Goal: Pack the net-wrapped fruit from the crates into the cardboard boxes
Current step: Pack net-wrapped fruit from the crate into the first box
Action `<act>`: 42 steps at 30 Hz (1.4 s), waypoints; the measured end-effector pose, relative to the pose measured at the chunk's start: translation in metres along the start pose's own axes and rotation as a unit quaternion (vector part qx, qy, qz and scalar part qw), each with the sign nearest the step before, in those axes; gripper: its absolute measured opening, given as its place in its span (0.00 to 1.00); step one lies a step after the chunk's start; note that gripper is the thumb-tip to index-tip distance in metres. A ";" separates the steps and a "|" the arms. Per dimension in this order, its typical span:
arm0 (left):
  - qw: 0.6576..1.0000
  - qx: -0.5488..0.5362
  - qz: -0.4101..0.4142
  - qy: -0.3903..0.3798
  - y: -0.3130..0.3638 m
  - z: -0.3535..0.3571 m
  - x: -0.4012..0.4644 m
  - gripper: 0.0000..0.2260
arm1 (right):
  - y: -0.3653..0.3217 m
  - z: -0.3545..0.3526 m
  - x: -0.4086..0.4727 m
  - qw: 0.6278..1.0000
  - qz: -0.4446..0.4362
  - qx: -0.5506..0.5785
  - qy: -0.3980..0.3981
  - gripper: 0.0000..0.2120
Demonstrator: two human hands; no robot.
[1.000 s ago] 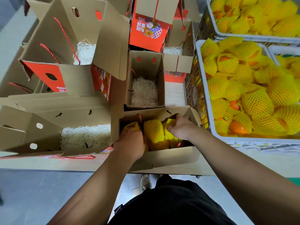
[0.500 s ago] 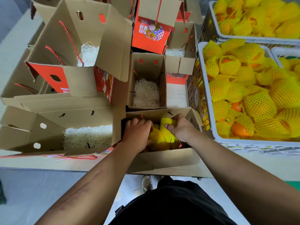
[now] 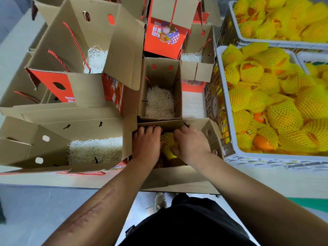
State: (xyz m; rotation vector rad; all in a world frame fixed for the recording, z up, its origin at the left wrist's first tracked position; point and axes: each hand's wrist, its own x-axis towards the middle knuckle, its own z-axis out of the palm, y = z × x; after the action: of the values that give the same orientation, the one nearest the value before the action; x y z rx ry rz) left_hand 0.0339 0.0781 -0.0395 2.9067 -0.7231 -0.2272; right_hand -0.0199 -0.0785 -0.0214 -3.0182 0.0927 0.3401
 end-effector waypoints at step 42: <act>0.944 -0.240 0.050 -0.222 -0.001 -0.006 -0.014 0.17 | 0.174 -0.035 -0.009 0.968 0.246 0.031 -0.037 0.39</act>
State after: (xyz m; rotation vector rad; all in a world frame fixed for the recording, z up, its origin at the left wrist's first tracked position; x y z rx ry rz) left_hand 0.0232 0.0864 -0.0324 2.3602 -0.7404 -0.9277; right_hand -0.0337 -0.2547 -0.0015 -2.8770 0.8370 0.4754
